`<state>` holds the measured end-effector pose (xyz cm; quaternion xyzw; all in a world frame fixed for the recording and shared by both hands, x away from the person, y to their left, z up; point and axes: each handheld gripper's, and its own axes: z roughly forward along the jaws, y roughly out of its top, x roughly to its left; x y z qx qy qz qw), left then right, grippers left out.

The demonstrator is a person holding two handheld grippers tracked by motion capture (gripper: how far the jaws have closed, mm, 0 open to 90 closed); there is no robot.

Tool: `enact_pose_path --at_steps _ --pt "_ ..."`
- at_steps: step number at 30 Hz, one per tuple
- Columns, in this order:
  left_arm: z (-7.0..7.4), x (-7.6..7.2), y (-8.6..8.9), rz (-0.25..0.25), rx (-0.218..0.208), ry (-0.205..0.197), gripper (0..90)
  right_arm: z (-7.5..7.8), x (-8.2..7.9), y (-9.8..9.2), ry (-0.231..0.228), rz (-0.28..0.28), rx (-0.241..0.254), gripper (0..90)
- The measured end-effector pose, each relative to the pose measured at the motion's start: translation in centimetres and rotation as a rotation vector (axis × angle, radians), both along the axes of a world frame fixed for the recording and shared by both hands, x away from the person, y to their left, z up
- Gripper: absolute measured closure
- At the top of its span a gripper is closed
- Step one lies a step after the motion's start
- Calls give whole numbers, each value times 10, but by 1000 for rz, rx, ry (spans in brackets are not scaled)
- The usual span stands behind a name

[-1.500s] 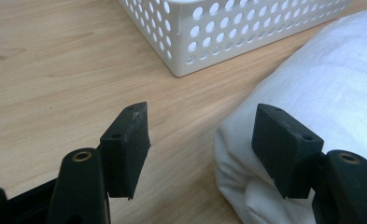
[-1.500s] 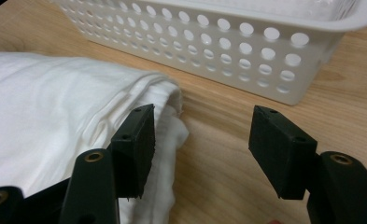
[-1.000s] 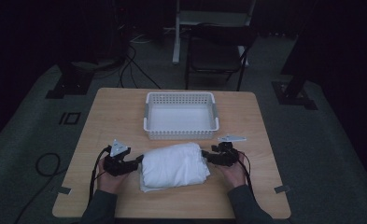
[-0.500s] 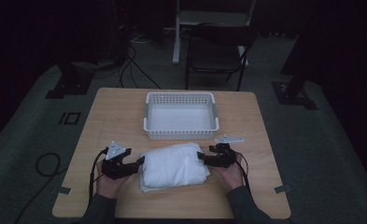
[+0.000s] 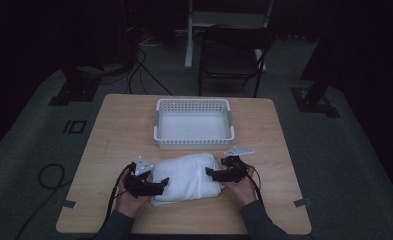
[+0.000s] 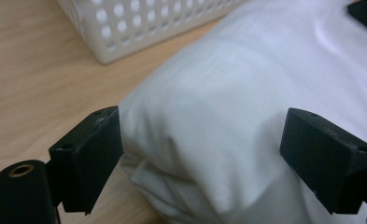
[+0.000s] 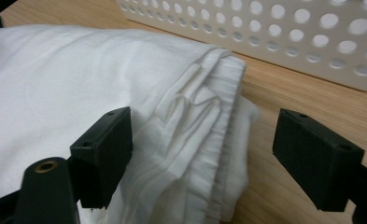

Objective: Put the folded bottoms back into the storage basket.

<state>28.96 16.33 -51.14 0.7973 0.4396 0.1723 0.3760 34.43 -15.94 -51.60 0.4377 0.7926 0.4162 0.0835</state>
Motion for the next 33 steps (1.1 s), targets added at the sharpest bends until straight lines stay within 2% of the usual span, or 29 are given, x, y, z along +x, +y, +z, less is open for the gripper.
enact_pose_path --at_steps 2,3,4,7,10,13,17,20,22,24,27,33 --pt "-2 1 1 2 -6 6 98 0 0 0 -1 1 -2 182" --pt "-7 4 4 1 -23 37 98 -1 0 1 3 -2 -3 181" --pt "-8 5 5 0 -33 51 90 -3 1 3 14 3 -6 162" --pt "-16 7 7 -3 -47 69 81 -8 2 4 30 5 -4 148" --pt "-23 11 10 -6 -81 104 58 -9 3 3 49 5 13 140" --pt "-26 14 13 -7 -106 125 42 -4 1 3 23 10 15 140" --pt "-28 15 13 -12 -106 130 40 2 -3 6 -2 36 44 124" --pt "-30 16 13 -16 -108 139 39 -1 -3 9 3 44 17 117" --pt "-32 18 14 -23 -112 150 39 -10 0 13 29 34 -30 108" --pt "-33 19 14 -27 -109 167 40 -14 2 12 50 37 -17 103" --pt "-37 23 15 -27 -138 211 37 -20 6 11 85 45 -2 98" --pt "-39 21 15 -26 -147 193 32 -30 12 7 173 55 49 91"
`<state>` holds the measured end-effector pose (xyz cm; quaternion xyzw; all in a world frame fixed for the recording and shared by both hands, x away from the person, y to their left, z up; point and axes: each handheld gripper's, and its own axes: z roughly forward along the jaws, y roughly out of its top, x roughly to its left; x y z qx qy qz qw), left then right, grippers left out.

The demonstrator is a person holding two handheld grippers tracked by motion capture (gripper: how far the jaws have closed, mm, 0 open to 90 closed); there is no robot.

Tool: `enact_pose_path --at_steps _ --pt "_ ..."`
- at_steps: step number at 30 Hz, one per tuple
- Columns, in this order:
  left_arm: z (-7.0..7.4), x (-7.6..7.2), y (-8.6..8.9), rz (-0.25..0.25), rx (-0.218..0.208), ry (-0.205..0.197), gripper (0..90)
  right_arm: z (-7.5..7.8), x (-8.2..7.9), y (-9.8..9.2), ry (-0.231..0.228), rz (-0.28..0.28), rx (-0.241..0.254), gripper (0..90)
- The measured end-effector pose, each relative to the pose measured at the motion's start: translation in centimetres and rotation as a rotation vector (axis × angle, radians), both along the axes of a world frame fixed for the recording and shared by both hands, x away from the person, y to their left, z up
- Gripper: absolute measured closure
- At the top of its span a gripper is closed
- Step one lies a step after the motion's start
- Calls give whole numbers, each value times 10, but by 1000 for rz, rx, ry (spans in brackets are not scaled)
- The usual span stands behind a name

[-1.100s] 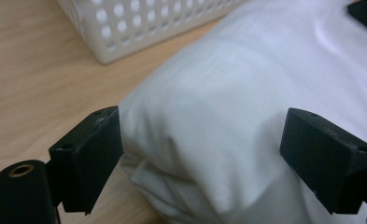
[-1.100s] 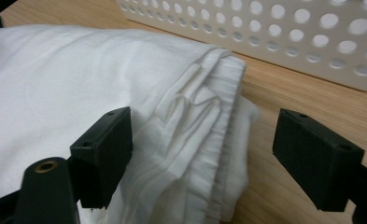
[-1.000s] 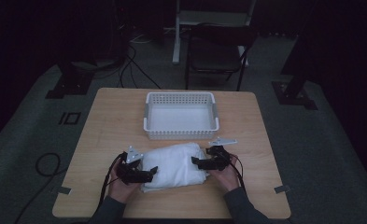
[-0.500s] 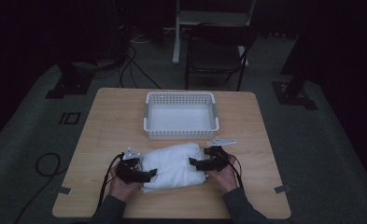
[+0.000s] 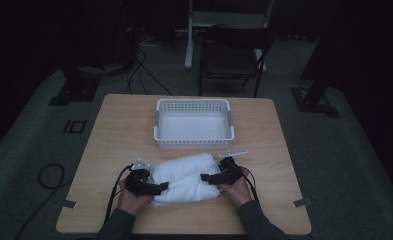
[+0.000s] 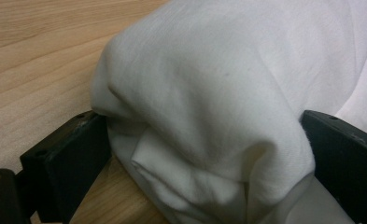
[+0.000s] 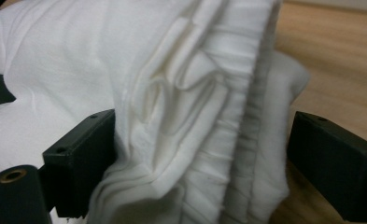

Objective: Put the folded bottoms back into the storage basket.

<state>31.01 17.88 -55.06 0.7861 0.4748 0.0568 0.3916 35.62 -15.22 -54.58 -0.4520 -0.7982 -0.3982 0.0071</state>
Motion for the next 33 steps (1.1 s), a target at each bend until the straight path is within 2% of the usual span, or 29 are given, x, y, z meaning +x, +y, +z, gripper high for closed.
enact_pose_path --at_steps 4,7,9,11,14,17,19,22,26,33 --pt "0 0 1 -20 -14 0 44 -1 1 0 0 14 6 93" --pt "0 -1 3 -47 -53 17 143 -2 -2 5 -8 43 6 129" --pt "0 -1 4 -50 -69 29 177 -1 -4 10 -6 60 1 142" --pt "1 -1 5 -55 -84 44 216 -1 -4 11 -1 77 0 194" --pt "1 1 6 -60 -116 76 287 -1 -1 6 38 81 41 280" --pt "-1 2 7 -67 -153 109 374 -1 -1 6 66 84 61 371" --pt "-1 3 8 -63 -173 117 448 -3 0 4 88 88 90 437" --pt "0 2 8 -65 -175 104 519 -6 -1 1 101 76 121 490" --pt "2 1 7 -62 -160 74 548 -2 -4 3 74 75 103 535" --pt "4 0 3 -58 -147 26 558 1 -6 2 31 62 83 558"
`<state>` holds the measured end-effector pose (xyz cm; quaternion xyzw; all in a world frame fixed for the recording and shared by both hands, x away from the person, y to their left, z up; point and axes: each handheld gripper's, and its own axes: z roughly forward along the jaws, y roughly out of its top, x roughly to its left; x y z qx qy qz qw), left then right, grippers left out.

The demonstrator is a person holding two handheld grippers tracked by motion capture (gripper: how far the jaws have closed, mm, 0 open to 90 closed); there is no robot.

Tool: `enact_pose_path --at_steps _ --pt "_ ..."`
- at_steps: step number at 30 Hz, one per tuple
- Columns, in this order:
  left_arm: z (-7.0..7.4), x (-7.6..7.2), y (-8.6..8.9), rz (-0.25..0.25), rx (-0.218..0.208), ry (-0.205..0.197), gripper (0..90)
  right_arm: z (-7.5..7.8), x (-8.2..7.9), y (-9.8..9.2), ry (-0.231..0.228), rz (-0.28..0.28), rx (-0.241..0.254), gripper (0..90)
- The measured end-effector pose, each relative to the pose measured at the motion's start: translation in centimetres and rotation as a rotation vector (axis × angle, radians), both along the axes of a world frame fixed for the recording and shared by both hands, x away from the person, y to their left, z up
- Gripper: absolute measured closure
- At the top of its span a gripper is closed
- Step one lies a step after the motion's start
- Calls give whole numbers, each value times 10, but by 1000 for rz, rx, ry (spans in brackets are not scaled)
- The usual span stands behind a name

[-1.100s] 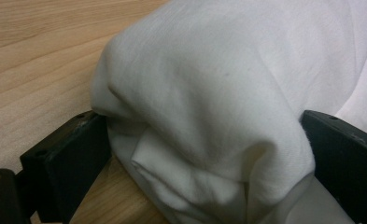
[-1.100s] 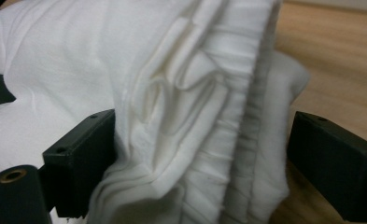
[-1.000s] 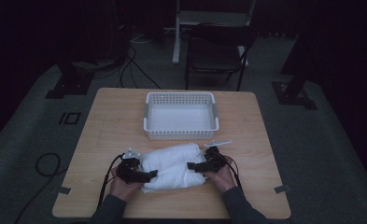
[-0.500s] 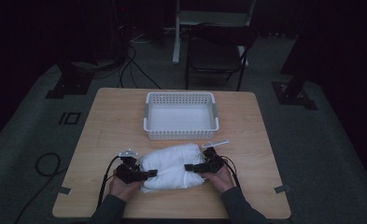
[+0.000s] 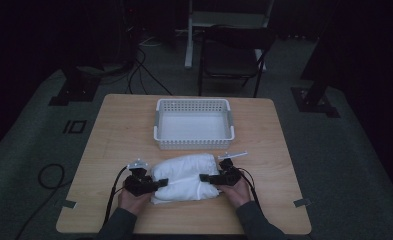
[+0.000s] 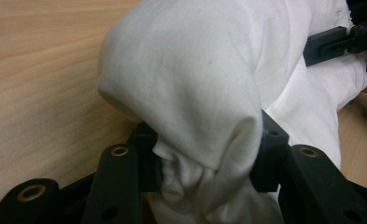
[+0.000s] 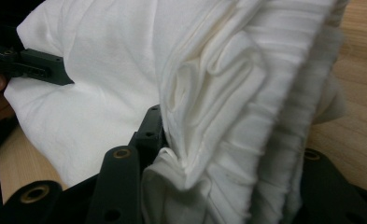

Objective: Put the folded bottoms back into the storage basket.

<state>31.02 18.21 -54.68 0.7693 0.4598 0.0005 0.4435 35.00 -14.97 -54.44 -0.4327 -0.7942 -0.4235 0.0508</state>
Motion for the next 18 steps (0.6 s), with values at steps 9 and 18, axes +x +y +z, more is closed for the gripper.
enact_pose_path --at_steps 9,18 --pt "2 0 0 1 -5 -7 558 3 -2 -1 -6 -7 1 561" --pt "10 -2 -2 0 16 -25 558 10 -6 -1 -20 -17 -6 562"
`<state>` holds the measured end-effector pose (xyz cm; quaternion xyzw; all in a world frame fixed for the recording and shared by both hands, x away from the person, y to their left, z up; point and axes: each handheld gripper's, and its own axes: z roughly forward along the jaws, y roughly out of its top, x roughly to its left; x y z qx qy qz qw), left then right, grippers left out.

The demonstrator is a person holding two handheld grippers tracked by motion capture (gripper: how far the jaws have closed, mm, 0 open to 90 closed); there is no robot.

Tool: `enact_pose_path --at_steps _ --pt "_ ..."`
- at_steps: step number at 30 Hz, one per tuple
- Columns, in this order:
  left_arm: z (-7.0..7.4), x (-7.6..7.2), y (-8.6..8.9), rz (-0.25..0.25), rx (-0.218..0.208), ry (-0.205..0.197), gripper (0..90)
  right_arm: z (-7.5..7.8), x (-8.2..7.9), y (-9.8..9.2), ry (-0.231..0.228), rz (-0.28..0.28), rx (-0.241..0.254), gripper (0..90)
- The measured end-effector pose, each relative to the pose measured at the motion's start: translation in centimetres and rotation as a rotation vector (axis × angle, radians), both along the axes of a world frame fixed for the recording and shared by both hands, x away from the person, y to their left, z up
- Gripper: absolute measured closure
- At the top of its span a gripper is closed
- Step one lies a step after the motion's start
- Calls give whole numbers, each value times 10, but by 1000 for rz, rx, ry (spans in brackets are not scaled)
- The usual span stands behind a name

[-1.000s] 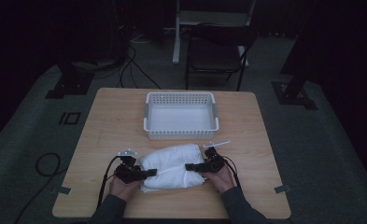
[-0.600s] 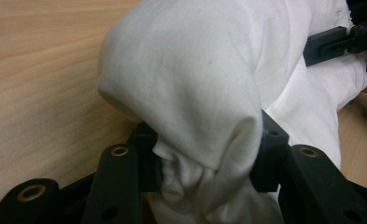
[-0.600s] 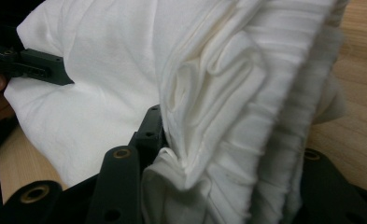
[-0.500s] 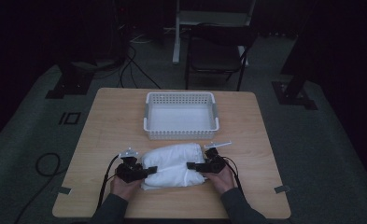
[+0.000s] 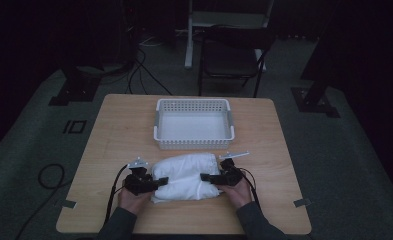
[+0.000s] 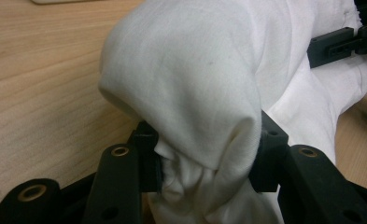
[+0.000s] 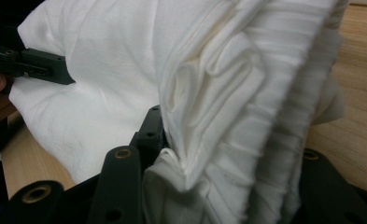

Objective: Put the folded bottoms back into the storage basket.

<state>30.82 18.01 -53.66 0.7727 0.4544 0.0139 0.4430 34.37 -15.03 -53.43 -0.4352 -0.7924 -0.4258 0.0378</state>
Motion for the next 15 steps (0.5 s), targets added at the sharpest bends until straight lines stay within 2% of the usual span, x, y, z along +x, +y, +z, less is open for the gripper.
enact_pose_path --at_steps 7,15 --pt "8 -1 -2 -5 21 -21 557 6 -4 -1 -15 -7 6 562" --pt "13 -2 -2 -8 15 -34 558 12 -6 -2 -37 -9 1 562"
